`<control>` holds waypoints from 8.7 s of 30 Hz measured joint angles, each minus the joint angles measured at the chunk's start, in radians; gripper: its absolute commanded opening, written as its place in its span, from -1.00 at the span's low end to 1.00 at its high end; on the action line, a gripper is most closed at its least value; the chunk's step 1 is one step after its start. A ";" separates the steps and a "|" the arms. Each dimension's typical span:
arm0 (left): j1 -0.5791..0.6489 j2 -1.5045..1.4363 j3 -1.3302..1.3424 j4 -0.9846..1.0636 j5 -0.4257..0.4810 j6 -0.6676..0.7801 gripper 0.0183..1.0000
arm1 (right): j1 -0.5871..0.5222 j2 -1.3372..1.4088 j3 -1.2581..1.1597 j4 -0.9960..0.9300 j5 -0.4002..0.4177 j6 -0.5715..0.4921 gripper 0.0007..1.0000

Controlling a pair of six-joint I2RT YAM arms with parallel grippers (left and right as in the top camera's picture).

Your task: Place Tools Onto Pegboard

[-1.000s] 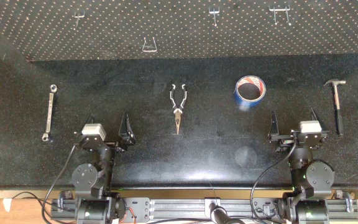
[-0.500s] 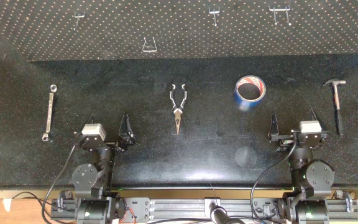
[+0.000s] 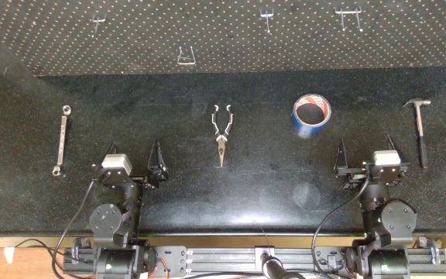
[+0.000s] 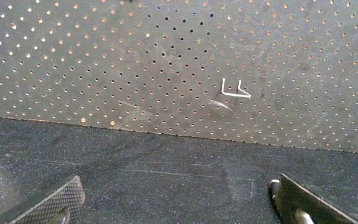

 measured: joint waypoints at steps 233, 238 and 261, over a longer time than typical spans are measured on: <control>0.257 1.173 0.862 -0.115 0.029 0.278 -0.97 | 0.000 0.000 0.000 0.000 0.000 -0.001 0.95; 0.195 1.229 0.862 -0.077 0.037 0.279 -0.97 | 0.000 0.000 0.000 0.000 0.000 0.000 0.95; 0.140 1.315 0.862 0.035 -0.114 0.253 -0.97 | 0.000 0.000 0.000 0.000 0.000 0.000 0.95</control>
